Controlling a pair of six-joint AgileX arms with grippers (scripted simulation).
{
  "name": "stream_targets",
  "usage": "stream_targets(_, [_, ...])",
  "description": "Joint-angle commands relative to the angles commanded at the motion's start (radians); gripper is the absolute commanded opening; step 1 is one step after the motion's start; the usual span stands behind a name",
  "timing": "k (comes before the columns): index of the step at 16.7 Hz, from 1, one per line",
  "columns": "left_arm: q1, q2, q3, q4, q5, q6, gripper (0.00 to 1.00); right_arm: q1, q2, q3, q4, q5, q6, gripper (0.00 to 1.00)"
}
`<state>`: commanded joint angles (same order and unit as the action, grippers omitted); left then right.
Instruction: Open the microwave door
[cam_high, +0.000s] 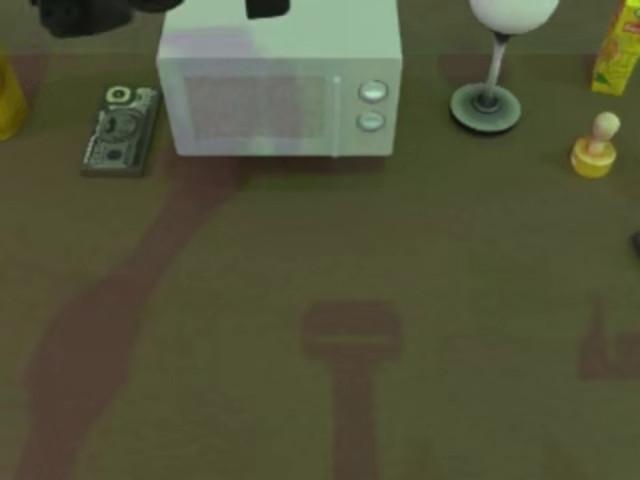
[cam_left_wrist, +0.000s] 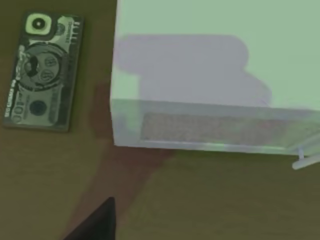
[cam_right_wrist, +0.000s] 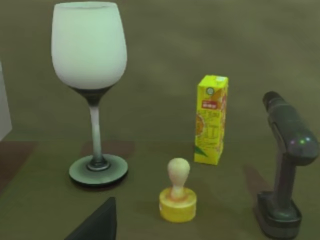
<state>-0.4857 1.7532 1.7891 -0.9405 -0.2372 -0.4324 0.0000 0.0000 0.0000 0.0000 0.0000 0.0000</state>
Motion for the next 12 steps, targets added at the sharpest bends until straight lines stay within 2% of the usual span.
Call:
stream_targets(6, [-0.127,0.458,0.497,-0.231,-0.058,-0.118,1.0,0.0,0.0,0.0,0.0,0.0,0.0,1.0])
stream_targets(9, [-0.161,0.561,0.618,-0.284,-0.073,-0.151,1.0,0.0,0.0,0.0,0.0,0.0,0.0,1.0])
stream_targets(12, [-0.169,0.583,0.646,-0.295,-0.076,-0.159,1.0,0.0,0.0,0.0,0.0,0.0,0.0,1.0])
